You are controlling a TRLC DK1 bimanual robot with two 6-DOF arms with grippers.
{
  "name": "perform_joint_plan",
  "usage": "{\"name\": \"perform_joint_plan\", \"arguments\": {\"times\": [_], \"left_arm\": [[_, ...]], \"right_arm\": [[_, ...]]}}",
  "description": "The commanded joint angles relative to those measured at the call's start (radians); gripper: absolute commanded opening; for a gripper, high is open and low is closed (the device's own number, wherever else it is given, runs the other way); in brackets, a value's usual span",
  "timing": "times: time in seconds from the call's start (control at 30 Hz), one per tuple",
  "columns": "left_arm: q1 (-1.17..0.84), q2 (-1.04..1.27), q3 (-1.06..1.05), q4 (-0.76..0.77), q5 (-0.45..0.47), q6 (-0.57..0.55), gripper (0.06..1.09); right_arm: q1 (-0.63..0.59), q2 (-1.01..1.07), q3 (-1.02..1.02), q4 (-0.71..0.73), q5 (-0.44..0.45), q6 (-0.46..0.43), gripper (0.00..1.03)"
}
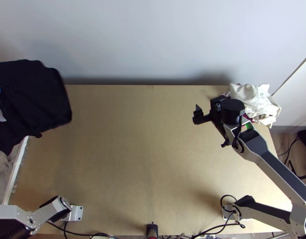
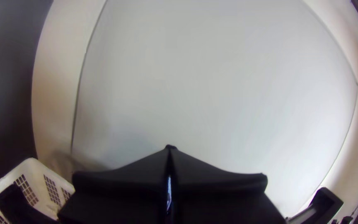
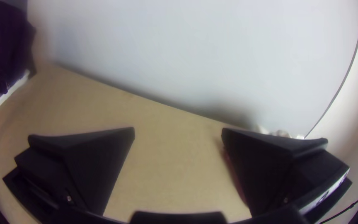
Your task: Fold the t-shirt
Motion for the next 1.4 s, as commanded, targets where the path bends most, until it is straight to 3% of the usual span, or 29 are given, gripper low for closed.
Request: {"name": "perform_joint_plan", "arguments": {"times": [0.0, 0.33, 0.57, 1.07, 1.37], "left_arm": [[-0.185, -0.05, -0.022, -0.045, -0.011, -0.061, 0.1], [-0.573, -0.123, -0.201, -0.016, -0.181, -0.047, 0.1], [-0.717, -0.125, -0.235, 0.041, -0.241, -0.055, 0.1], [-0.858, -0.145, -0.206, 0.047, -0.27, -0.101, 0.1], [-0.904, -0.153, -0.2, 0.13, -0.275, -0.135, 0.1]], "right_arm": [[-0.011, -0.051, -0.071, 0.011, 0.0, 0.016, 0.98], [-0.031, -0.163, -0.255, 0.055, 0.0, 0.041, 0.98], [-0.056, -0.23, -0.326, 0.055, 0.0, 0.046, 0.98], [-0.071, -0.243, -0.316, 0.058, 0.0, 0.047, 0.98], [-0.077, -0.253, -0.327, 0.058, 0.0, 0.05, 0.98]]}}
